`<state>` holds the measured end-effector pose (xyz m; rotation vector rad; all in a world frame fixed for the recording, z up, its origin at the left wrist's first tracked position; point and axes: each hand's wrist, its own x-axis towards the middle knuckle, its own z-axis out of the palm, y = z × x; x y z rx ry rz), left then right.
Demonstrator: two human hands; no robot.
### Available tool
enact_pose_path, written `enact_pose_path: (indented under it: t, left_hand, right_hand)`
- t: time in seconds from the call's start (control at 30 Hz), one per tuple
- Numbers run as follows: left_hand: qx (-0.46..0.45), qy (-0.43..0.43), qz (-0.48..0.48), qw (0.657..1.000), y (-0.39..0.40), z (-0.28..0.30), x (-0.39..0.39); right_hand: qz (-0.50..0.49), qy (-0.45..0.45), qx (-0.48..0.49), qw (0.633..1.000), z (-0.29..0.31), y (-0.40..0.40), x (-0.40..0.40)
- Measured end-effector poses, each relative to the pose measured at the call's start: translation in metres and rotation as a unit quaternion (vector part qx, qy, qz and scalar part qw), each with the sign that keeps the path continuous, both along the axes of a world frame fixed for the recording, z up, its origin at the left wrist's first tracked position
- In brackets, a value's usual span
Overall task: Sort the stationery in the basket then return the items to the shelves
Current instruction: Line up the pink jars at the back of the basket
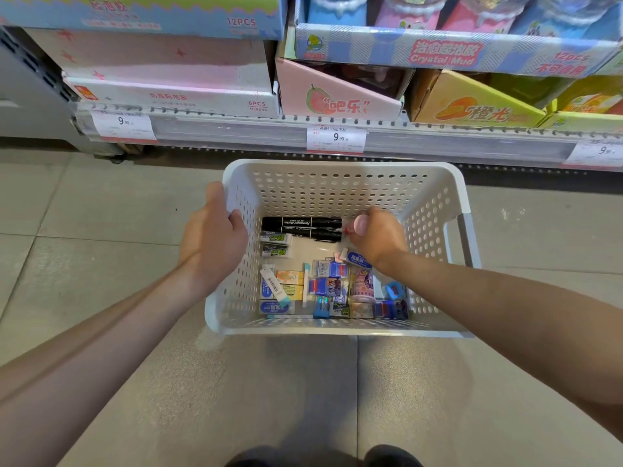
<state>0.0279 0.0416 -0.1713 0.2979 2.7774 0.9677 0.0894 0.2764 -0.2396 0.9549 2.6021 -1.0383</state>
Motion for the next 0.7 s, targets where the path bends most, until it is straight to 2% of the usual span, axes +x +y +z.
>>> enact_pose_path:
  t: [0.47,0.7]
  left_hand:
    - [0.006,-0.009,0.009,1.0,0.0,-0.002,-0.001]
    - [0.006,-0.011,0.008,1.0,0.0,-0.001,0.0]
  right_hand:
    - [-0.152,-0.011,-0.057,0.987,-0.009,-0.015,-0.012]
    - [-0.146,-0.004,-0.079,0.986,-0.002,-0.016,-0.009]
